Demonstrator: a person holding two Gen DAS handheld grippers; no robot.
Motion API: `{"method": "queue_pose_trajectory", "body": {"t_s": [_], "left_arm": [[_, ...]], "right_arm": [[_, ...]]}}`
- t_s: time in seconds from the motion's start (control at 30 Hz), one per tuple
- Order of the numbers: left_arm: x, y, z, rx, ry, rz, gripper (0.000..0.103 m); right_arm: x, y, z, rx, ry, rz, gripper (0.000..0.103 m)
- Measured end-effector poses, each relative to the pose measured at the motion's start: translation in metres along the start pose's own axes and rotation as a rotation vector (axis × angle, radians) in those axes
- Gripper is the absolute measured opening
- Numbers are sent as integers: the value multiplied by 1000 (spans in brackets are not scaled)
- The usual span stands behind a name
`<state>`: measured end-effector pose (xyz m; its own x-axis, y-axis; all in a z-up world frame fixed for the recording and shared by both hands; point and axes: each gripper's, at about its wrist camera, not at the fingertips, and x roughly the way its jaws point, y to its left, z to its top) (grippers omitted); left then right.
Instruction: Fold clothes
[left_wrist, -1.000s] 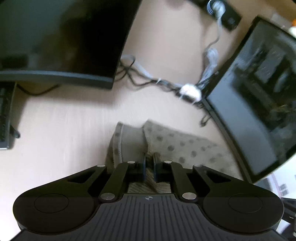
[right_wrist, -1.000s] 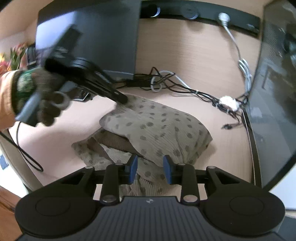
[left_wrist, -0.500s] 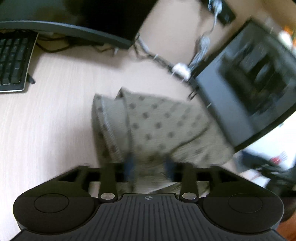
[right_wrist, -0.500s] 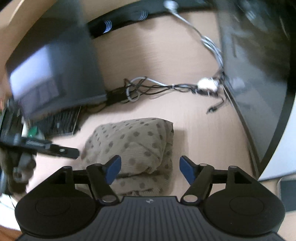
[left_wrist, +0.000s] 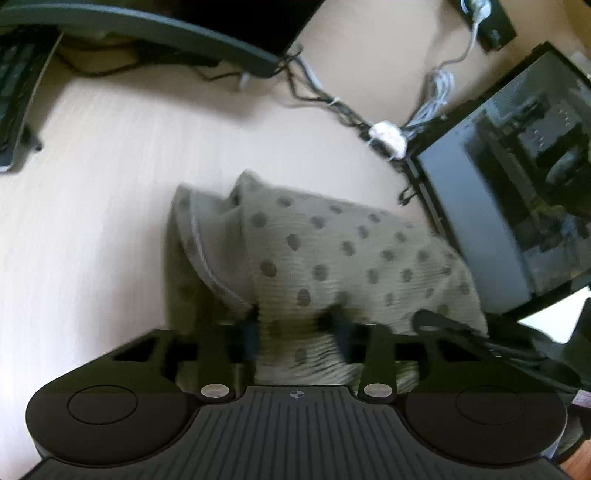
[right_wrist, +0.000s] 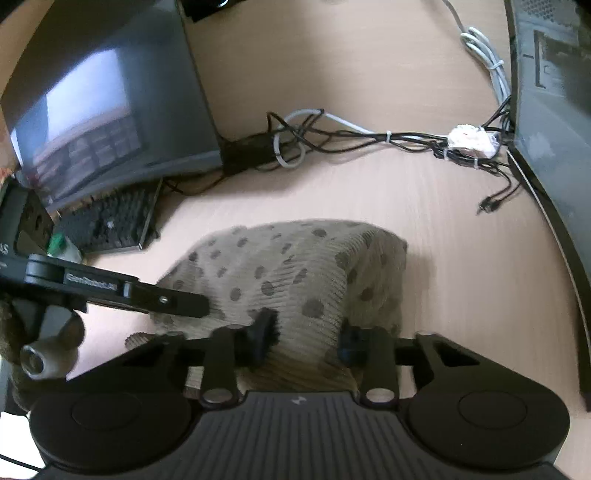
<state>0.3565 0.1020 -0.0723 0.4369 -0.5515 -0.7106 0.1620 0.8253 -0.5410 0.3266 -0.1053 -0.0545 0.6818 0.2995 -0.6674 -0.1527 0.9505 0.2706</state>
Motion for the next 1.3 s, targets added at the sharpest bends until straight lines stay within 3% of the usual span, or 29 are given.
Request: {"method": "queue_pose_trajectory", "body": {"t_s": [0.07, 0.17, 0.3, 0.43, 0.53, 0.6, 0.67, 0.7, 0.73, 0.87, 1.0, 1.1, 1.13, 1.23, 1.3], "left_arm": [[-9, -10, 12, 27, -42, -8, 20], [-41, -30, 21, 69, -120, -46, 19], [-94, -49, 1, 112, -191, -106, 19], [-89, -38, -50, 81, -119, -37, 19], [-62, -17, -74, 12, -18, 63, 19], [-54, -9, -84, -6, 18, 102, 23], [-58, -9, -87, -1, 16, 112, 30], [-62, -10, -85, 8, 6, 107, 31], [-66, -12, -83, 16, -4, 103, 34], [-82, -23, -60, 31, -99, 1, 65], [-61, -25, -27, 38, -142, -21, 73], [-25, -18, -9, -12, -101, 11, 57], [-13, -18, -8, -23, -86, 30, 38], [-14, -25, -11, 22, -110, 61, 8], [-27, -35, -16, 84, -157, 68, 7]], "right_arm": [[-6, 2, 14, -1, -43, 7, 19], [-38, 10, 34, -20, -136, 45, 18], [-85, 18, 15, -52, -151, 122, 18], [-68, 11, -38, -3, -22, 84, 20], [-42, 3, -68, 9, 36, 16, 30], [-45, 3, -70, -9, 19, 26, 32], [-52, 4, -65, -32, 12, 20, 50], [-56, 4, -63, -44, 10, 12, 54], [-58, 3, -64, -49, 12, 7, 54], [-69, 3, -70, -58, 12, -11, 56], [-73, 9, -72, -72, 6, -40, 57], [-77, 14, -73, -81, -3, -64, 59], [-79, 15, -74, -85, -8, -71, 60], [-94, 15, -69, -88, -63, -98, 60], [-106, 13, -59, -77, -122, -105, 61]]}}
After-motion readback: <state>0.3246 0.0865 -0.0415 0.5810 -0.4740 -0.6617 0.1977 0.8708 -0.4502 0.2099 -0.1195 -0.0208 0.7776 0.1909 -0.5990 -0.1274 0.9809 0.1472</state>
